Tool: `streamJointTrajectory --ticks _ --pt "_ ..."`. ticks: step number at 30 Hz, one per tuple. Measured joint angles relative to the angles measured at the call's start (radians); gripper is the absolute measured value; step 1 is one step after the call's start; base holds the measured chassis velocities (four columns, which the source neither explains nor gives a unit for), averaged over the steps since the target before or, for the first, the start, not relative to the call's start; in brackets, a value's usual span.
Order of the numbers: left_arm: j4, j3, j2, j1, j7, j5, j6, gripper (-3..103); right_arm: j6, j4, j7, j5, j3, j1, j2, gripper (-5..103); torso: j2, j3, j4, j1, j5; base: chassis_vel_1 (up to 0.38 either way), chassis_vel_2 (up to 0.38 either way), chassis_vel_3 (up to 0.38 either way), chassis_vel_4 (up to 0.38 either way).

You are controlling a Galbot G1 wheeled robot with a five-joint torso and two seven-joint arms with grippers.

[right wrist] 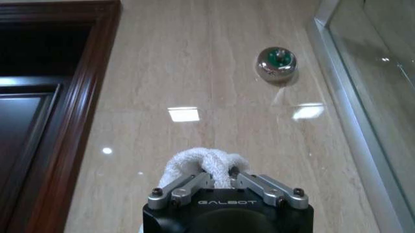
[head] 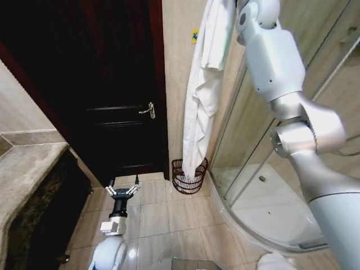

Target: Discard the used towel into the hamper.

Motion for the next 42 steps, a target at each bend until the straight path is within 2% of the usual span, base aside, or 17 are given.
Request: streamJointTrajectory --ticks 11,19,32,42 --pt "-0.004 0.002 -0.013 0.011 0.0 0.018 -0.004 100 -0.012 -0.011 -0.013 0.028 -0.026 0.013 -0.001 5 0.0 0.0 0.0001 0.0 -0.0003 0.0 0.0 0.0 0.0" --pt "-0.005 0.001 -0.014 0.014 0.0 0.024 -0.006 100 -0.013 0.062 -0.013 0.03 -0.052 -0.098 -0.042 5 0.0 0.0 0.0 0.001 0.0001 0.0 0.0 0.0 0.0" --pt "0.0 0.021 -0.019 0.018 0.003 0.035 -0.006 100 -0.005 0.149 -0.011 0.031 -0.036 -0.255 -0.1 5 0.0 0.0 -0.0002 0.001 0.0004 0.0 0.0 0.0 0.0" --pt "0.01 0.035 -0.023 0.013 0.031 0.041 -0.006 100 -0.006 0.184 0.013 0.031 -0.031 -0.292 -0.082 5 0.0 0.0 0.0003 0.0 0.0002 0.0 0.0 0.0 0.0"
